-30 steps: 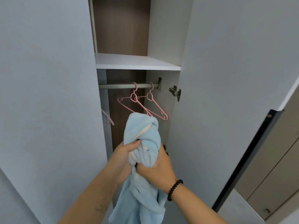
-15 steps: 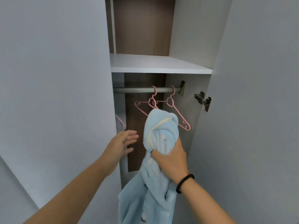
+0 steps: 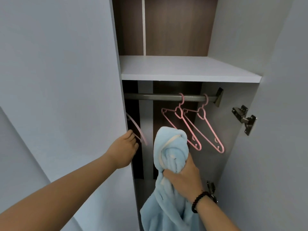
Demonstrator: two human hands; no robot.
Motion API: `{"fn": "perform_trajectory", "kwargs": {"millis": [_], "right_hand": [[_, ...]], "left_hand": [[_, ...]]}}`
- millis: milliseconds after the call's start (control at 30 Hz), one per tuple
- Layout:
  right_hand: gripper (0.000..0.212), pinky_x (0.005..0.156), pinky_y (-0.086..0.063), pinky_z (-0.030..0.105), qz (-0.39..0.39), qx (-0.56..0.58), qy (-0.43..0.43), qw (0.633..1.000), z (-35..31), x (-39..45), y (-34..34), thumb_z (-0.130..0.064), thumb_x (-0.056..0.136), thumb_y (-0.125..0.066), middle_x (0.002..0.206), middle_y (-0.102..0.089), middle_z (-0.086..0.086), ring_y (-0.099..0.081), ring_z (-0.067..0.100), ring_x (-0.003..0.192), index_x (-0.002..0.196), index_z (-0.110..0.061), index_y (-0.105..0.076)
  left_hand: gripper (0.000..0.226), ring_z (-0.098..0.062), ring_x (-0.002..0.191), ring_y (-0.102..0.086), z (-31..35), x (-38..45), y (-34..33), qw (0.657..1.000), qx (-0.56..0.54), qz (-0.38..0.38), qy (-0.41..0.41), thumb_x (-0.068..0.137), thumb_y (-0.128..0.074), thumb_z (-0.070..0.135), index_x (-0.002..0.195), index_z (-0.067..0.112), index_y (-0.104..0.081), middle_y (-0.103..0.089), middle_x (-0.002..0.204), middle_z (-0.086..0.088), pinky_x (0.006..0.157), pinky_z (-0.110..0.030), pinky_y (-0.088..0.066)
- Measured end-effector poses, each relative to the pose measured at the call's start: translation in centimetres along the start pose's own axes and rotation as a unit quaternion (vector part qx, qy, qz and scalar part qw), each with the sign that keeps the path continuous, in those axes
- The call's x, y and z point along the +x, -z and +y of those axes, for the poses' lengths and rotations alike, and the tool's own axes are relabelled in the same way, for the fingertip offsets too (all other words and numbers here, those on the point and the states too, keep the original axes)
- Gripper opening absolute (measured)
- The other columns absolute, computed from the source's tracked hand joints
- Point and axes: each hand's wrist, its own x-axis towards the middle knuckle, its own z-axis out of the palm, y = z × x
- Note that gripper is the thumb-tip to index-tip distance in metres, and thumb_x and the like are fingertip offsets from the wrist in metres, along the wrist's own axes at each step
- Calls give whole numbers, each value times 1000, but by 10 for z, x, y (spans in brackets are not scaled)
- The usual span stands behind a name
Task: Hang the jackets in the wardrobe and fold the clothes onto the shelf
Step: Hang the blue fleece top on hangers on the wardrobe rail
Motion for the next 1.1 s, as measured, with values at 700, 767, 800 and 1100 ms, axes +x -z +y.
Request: {"fn": "perform_trajectory", "kwargs": {"millis": [700, 767, 800, 1100], "right_hand": [[67, 76, -47, 16, -16, -37, 34, 999, -52, -83, -33, -24, 62, -80, 107, -59, -19, -57, -1, 99, 118, -40, -47], [68, 71, -45, 12, -21, -43, 42, 998, -60, -97, -47, -26, 62, -81, 107, -59, -19, -56, -2, 98, 119, -39, -46], [69, 70, -44, 11, -24, -47, 46, 998, -64, -104, -54, -27, 62, -81, 107, -59, -19, -56, -3, 97, 120, -38, -46], [67, 67, -39, 6, -9, -45, 57, 997, -78, -165, -98, -25, 64, -81, 105, -56, -23, -54, -5, 95, 119, -39, -45]], "left_hand": [[35, -30, 119, -49, 39, -105, 39, 998, 41, -56, -8, 82, -72, 21, 114, 11, -67, -65, 114, -4, 118, -44, -11], [28, -25, 111, -55, 39, -127, 43, 998, 37, -41, -20, 77, -76, 26, 103, 16, -72, -69, 102, 2, 117, -41, -17], [25, -22, 109, -57, 39, -138, 44, 999, 34, -32, -24, 75, -77, 28, 98, 20, -74, -70, 99, 6, 117, -40, -18], [23, -17, 98, -62, 35, -222, 50, 998, 12, 47, -51, 62, -83, 29, 84, 24, -77, -72, 88, 10, 113, -38, -18]]}}
